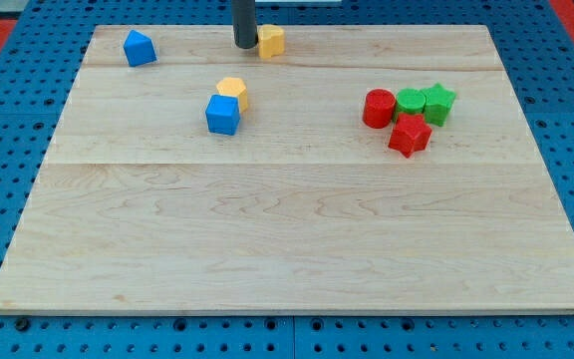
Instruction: Push yellow hexagon diagonally upwards
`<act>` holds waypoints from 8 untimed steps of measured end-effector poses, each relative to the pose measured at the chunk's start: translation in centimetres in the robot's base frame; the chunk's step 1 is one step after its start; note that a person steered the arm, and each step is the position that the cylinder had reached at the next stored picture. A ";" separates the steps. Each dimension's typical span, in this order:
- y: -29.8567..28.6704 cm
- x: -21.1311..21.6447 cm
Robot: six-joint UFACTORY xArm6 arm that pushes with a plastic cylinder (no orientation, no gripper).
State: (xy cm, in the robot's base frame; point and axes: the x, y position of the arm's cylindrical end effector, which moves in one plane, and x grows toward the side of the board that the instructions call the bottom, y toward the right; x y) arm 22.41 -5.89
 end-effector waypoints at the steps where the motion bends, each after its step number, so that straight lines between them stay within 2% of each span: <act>1: -1.3 0.2; 4: -5.7 0.9; 5: -8.9 4.3; 6: -8.5 10.0; 7: -3.0 13.4; 8: 2.2 8.5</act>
State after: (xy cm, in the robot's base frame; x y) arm 30.88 -3.68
